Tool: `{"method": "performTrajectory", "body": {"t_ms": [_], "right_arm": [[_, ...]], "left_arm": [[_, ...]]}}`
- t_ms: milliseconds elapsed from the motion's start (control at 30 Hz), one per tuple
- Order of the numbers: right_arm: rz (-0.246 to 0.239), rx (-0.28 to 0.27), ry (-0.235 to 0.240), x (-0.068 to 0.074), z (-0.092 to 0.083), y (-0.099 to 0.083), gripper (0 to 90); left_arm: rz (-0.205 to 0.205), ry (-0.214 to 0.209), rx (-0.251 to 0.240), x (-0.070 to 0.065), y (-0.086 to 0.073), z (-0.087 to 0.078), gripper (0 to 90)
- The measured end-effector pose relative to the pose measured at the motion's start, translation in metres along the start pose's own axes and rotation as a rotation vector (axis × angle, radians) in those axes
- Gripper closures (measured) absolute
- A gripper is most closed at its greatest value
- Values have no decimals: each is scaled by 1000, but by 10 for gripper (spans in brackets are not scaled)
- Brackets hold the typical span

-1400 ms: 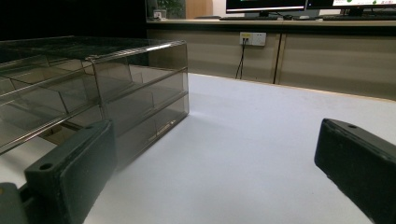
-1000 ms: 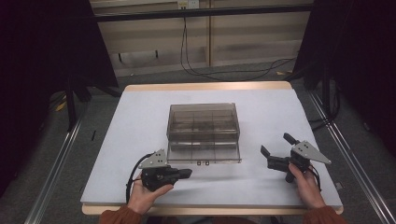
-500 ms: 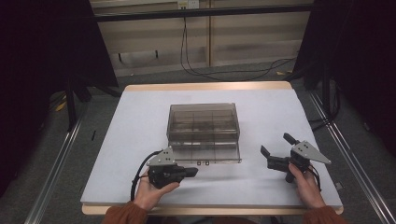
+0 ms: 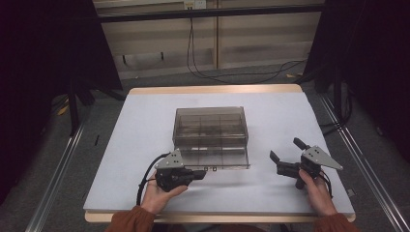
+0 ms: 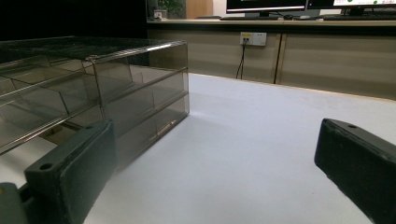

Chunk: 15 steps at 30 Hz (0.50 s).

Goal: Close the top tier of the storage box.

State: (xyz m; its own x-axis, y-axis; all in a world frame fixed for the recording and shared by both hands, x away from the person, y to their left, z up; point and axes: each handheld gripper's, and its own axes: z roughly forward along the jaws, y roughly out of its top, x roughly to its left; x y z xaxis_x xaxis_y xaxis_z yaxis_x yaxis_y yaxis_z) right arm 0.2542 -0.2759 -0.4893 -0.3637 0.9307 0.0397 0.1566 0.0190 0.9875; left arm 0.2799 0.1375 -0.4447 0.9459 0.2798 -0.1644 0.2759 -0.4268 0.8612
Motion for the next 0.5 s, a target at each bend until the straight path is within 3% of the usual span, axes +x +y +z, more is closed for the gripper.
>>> {"method": "performTrajectory", "body": {"t_ms": [167,267,500], "right_arm": [[0,-1,0,0,0,0,0],[0,0,0,0,0,0,0],[0,1,1,0,0,0,0]], "left_arm": [[-1,-8,-6,0,1,3,900],[14,-3,14,-1,1,4,900],[11,-10,-3,-1,2,6,900]]}}
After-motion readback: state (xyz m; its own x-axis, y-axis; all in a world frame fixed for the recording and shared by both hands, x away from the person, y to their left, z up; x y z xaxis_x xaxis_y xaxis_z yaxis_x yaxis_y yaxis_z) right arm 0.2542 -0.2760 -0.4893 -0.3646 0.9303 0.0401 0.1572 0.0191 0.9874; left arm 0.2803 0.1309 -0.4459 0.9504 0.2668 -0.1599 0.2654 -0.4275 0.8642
